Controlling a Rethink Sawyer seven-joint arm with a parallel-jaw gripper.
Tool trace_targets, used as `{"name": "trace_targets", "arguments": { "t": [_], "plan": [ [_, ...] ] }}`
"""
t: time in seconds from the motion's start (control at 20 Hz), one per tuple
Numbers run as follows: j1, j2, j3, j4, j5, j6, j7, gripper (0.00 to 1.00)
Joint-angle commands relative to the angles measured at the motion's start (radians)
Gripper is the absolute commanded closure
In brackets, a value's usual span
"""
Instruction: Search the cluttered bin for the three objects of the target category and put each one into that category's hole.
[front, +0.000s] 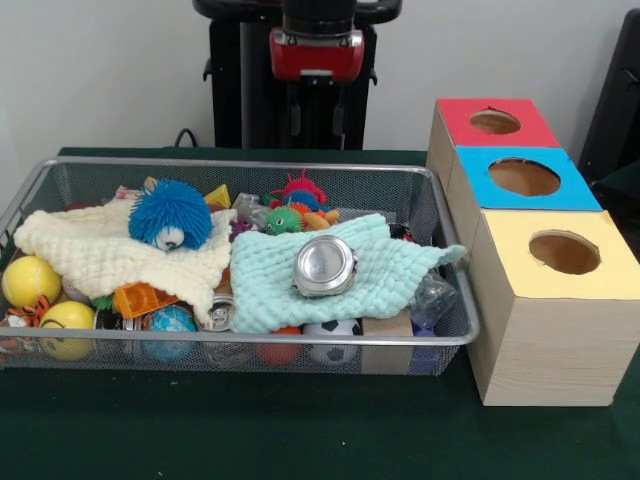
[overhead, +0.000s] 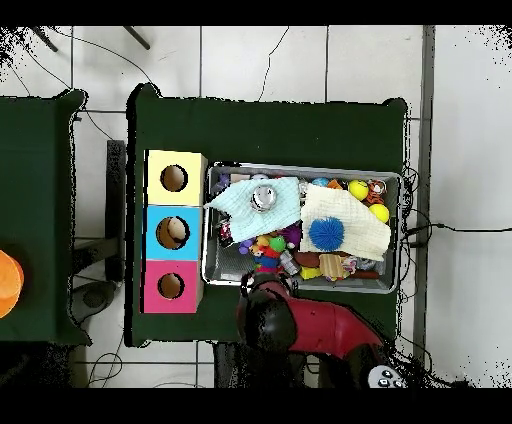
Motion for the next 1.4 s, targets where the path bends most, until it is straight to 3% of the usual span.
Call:
{"name": "trace_targets", "arguments": {
  "t": [0.05,0.65,0.95,1.4],
  "plan": [
    [-0.111,0.156,0.159,-0.128,-0.108,-0.062,-0.021,0.00],
    [-0.306,0.198,0.291,-0.199,-0.237,0.039,-0.093,0.00],
    [-0.359,0.226,0.334,-0.225,-0.289,0.055,-0.096,0.00],
    [-0.439,0.236,0.412,-0.277,-0.315,0.161,-0.155,0.00]
  ]
}}
